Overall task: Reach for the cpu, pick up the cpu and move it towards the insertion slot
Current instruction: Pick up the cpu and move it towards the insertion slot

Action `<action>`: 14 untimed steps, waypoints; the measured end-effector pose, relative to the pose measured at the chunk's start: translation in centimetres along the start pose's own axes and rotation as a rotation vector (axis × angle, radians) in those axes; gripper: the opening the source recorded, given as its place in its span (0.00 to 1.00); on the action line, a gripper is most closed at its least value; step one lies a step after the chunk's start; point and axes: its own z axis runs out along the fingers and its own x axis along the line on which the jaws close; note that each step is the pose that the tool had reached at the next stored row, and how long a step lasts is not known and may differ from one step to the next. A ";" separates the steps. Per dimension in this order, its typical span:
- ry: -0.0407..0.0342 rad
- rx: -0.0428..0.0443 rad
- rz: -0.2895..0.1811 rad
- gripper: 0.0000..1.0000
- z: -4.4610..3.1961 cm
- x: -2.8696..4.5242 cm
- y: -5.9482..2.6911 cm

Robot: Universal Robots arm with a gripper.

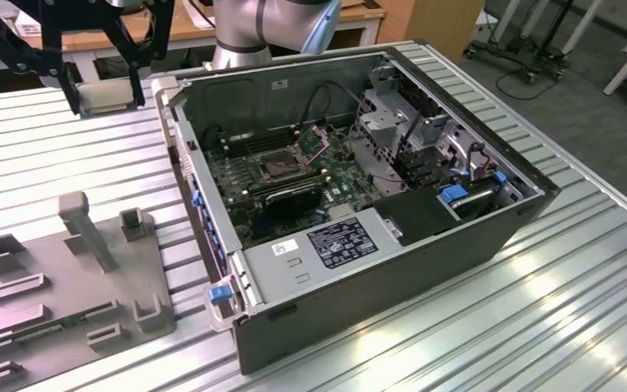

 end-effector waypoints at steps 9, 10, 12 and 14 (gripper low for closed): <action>0.0000 0.0000 0.000 0.55 0.00 -0.59 0.02; 0.0000 0.0000 0.000 0.55 0.00 -0.66 0.02; 0.0000 0.0000 0.000 0.55 -0.01 -0.79 0.03; 0.0000 0.0001 0.000 0.55 -0.01 -0.92 0.03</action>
